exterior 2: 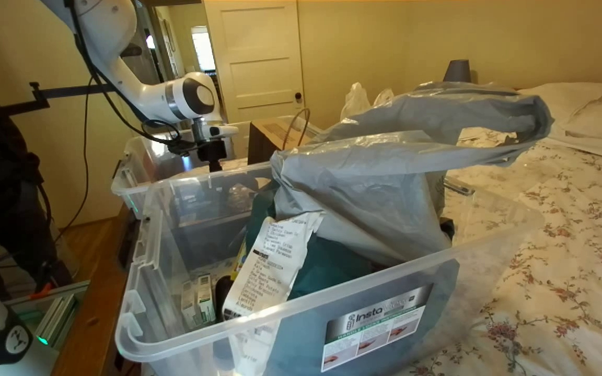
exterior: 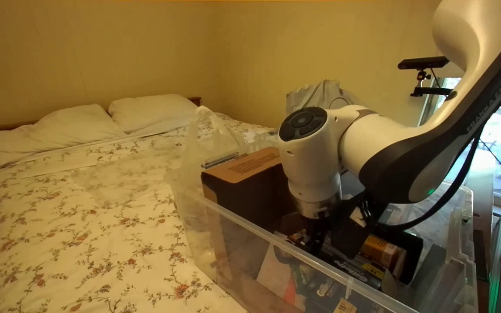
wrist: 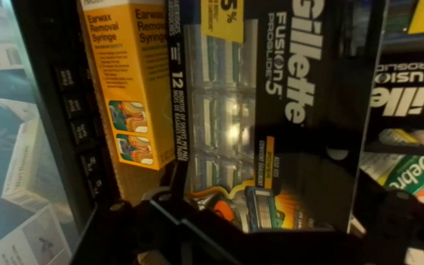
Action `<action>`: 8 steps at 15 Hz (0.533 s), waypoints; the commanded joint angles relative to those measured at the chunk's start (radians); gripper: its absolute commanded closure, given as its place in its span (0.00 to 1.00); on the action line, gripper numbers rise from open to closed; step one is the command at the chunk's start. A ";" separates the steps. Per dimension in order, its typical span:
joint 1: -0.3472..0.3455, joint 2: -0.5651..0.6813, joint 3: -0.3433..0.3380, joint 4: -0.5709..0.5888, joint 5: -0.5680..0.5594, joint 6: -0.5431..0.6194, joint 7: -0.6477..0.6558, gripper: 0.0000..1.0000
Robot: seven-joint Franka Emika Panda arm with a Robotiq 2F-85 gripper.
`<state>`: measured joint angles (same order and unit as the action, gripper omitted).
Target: Move one black pack from the container on the left to the container on the right.
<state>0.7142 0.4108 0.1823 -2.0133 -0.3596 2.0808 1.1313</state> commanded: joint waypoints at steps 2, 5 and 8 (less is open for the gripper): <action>0.001 -0.092 0.016 -0.020 0.005 -0.159 0.082 0.00; -0.026 -0.085 0.031 -0.002 0.033 -0.238 0.067 0.13; -0.051 -0.055 0.046 0.007 0.067 -0.246 0.029 0.41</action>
<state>0.6974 0.3297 0.2015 -2.0124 -0.3384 1.8556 1.1857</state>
